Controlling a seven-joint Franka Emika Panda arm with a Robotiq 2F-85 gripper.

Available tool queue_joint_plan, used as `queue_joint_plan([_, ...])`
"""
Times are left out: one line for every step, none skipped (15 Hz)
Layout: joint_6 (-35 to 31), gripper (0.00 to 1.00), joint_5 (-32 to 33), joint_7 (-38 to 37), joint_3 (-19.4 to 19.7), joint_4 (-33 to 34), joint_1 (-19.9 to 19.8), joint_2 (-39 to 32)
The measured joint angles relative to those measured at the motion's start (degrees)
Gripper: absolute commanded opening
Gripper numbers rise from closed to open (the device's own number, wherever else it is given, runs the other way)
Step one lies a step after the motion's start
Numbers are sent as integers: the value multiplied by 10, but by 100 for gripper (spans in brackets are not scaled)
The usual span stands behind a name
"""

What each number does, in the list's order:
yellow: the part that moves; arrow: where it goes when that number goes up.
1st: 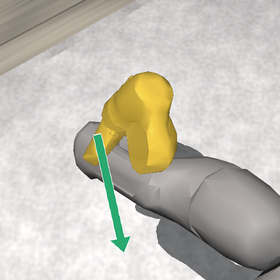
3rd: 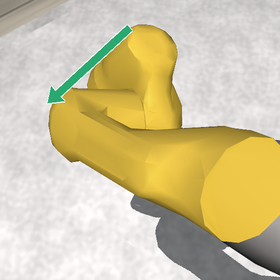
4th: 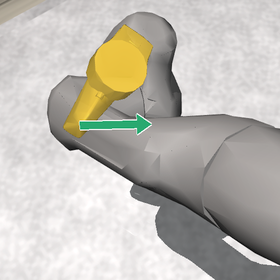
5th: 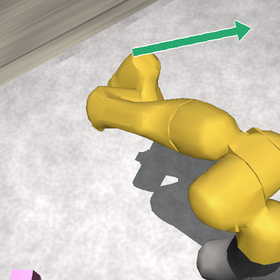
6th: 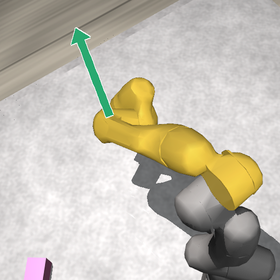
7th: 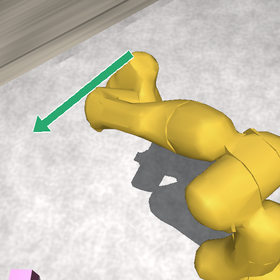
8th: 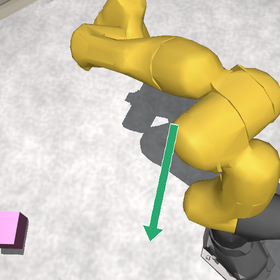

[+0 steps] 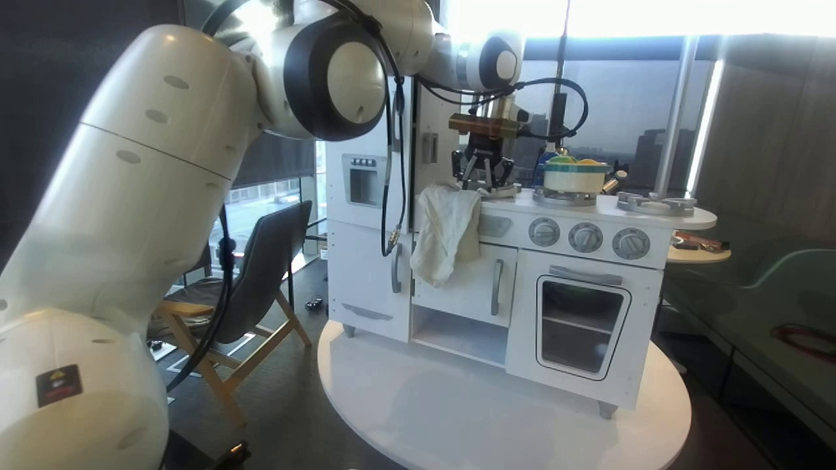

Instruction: Use the towel to wipe the sink

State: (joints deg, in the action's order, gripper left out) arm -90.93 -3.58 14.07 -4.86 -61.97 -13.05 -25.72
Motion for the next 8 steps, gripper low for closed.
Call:
queue_joint_plan([0,21,0,0,-1,3,0,-4])
queue_joint_plan([1,12,0,0,-2,6,0,-8])
queue_joint_plan([3,10,0,0,-2,10,1,-12])
queue_joint_plan([3,9,0,0,-2,14,1,-15])
queue_joint_plan([4,7,0,-1,-1,19,1,-17])
queue_joint_plan([6,5,0,-1,-2,25,1,-19])
queue_joint_plan([6,10,0,-1,-2,33,1,-19])
queue_joint_plan([8,10,0,-1,-2,43,2,-20])
